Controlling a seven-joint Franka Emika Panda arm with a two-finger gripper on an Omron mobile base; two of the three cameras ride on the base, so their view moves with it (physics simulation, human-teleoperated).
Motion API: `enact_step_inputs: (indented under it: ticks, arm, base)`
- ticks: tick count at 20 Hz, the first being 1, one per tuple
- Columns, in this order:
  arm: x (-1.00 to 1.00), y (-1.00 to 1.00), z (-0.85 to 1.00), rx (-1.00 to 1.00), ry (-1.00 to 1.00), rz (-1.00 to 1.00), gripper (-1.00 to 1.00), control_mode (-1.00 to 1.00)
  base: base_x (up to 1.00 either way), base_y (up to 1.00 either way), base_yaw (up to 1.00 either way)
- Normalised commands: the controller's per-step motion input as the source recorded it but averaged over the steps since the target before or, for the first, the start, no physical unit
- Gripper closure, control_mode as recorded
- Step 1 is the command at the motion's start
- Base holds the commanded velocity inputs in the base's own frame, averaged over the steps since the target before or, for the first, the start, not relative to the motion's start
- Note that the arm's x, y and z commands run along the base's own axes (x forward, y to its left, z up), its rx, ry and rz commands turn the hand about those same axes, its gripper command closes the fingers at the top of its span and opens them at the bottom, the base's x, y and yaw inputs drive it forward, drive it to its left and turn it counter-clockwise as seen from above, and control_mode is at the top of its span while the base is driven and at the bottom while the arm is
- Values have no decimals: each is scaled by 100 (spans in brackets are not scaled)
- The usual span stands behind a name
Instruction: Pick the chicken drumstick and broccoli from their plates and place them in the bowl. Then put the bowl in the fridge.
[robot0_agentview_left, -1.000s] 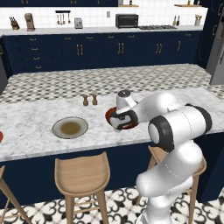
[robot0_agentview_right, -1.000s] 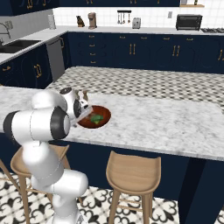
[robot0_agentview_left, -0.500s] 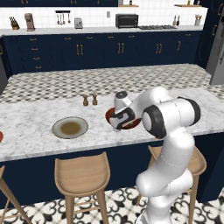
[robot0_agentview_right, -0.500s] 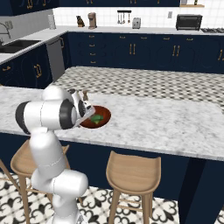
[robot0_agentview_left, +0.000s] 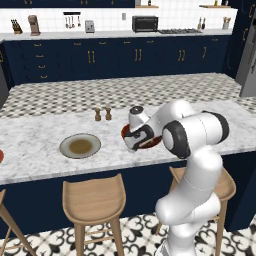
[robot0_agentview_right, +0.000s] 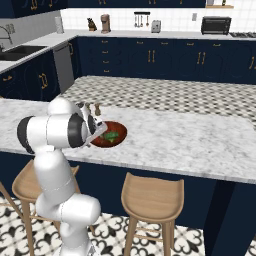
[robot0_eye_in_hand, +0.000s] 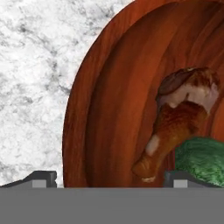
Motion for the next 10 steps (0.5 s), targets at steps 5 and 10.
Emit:
enact_step_inputs:
  ticks: [5,10]
  arm:
    - [-16,0,-1,0,-6,0,-100,-100]
    - [0,-1,-10,0,0,6,-100,-100]
  base:
    - [0,0,0]
    - [0,0,0]
